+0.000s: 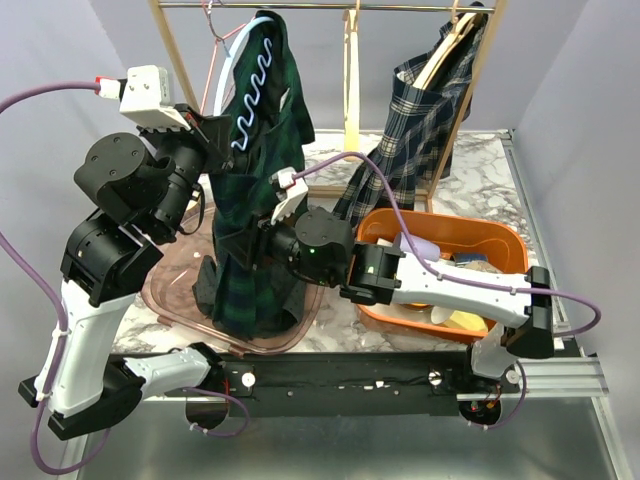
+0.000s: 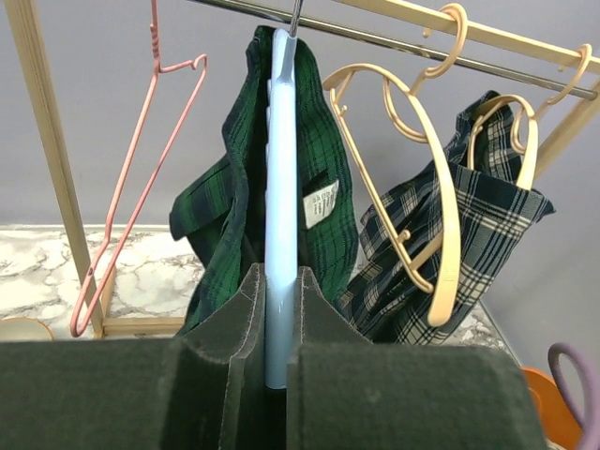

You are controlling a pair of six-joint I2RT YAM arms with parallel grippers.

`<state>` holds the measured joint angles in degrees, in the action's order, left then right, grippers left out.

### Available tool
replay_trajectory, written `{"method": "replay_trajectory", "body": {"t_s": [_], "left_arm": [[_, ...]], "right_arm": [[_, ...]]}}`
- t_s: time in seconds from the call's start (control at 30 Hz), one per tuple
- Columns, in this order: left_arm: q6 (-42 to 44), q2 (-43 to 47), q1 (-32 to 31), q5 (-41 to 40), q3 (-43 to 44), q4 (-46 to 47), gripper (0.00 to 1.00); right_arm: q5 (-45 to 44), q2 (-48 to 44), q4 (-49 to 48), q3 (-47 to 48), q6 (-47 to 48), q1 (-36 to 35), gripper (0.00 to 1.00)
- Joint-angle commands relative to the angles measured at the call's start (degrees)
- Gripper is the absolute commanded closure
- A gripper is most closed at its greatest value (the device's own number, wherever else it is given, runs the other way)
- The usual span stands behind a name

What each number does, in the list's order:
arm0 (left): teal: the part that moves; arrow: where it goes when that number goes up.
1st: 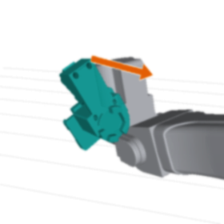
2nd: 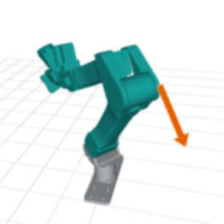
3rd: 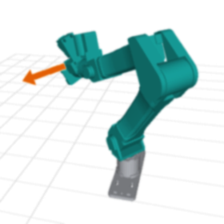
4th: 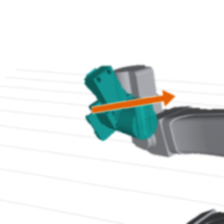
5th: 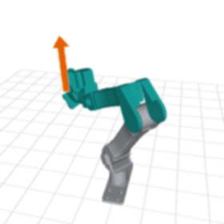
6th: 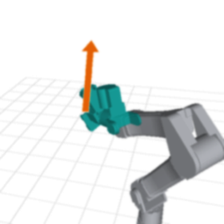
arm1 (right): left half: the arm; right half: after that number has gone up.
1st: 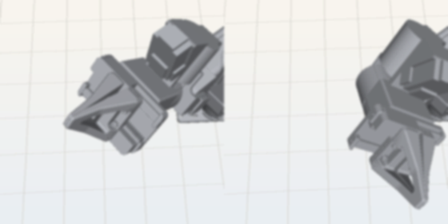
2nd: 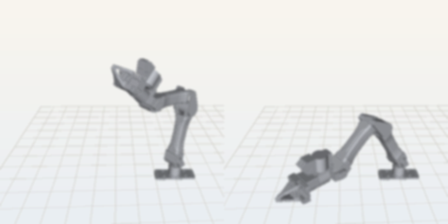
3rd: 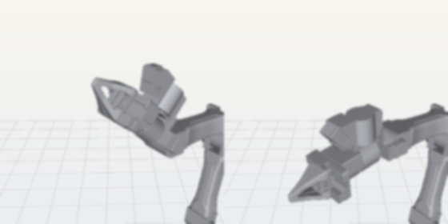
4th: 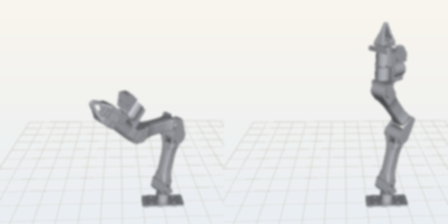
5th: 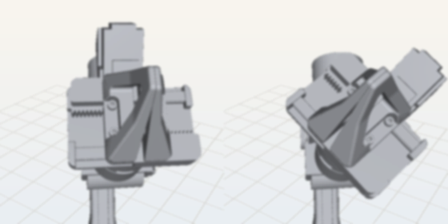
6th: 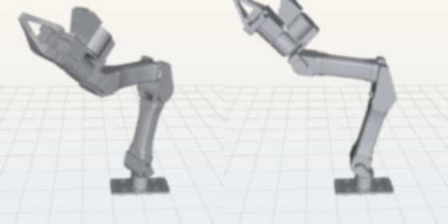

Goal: Remove the skirt from the hanger

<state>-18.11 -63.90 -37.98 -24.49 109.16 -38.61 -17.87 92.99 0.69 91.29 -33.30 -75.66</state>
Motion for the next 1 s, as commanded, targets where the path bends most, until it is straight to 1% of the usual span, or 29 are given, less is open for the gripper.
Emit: {"method": "replay_trajectory", "body": {"t_s": [0.0,0.07,0.17,0.27,0.4,0.43,0.57,0.8,0.9,0.93,0.97], "left_arm": [[-0.62,1.41,0.10,-2.14,3.15,8.82,1.00],[0.26,0.80,0.01,-3.19,5.96,6.81,1.00],[1.32,0.01,0.09,-5.21,9.39,4.61,1.00],[1.76,-0.17,0.01,-6.53,11.15,4.33,1.00],[1.76,-0.79,0.01,-6.45,13.70,3.02,1.00],[1.85,-1.05,0.01,-6.45,15.62,2.49,1.00],[1.85,-2.11,0.09,-4.87,19.77,-0.58,1.00],[0.88,0.26,0.09,-0.48,17.40,0.38,1.00],[-0.26,1.67,0.01,1.81,13.72,0.90,1.00],[-0.52,2.19,0.01,3.47,10.66,1.60,0.97],[-0.52,3.42,0.01,4.27,8.98,3.35,0.92]], "right_arm": [[-0.58,0.18,1.16,-2.59,-0.36,-0.46,0.87],[-1.02,-2.80,0.46,-8.38,0.07,-0.46,0.99],[-2.08,-6.67,0.28,-14.90,1.74,-0.46,0.99],[-0.24,-9.40,0.10,-19.81,3.94,-0.46,0.99],[2.48,-10.81,-0.16,-23.08,5.52,-0.54,0.99],[2.92,-10.99,-0.07,-23.78,5.35,-0.46,0.99],[0.83,-12.74,0.45,-28.61,3.95,-0.46,0.99],[-5.77,-16.78,1.51,-33.71,4.03,-0.54,0.99],[-5.86,-18.28,1.42,-33.37,5.43,-0.54,0.99],[-5.51,-18.63,1.59,-32.76,6.05,-0.54,0.99],[-5.08,-19.07,1.51,-31.45,6.84,-0.46,0.99]]}}
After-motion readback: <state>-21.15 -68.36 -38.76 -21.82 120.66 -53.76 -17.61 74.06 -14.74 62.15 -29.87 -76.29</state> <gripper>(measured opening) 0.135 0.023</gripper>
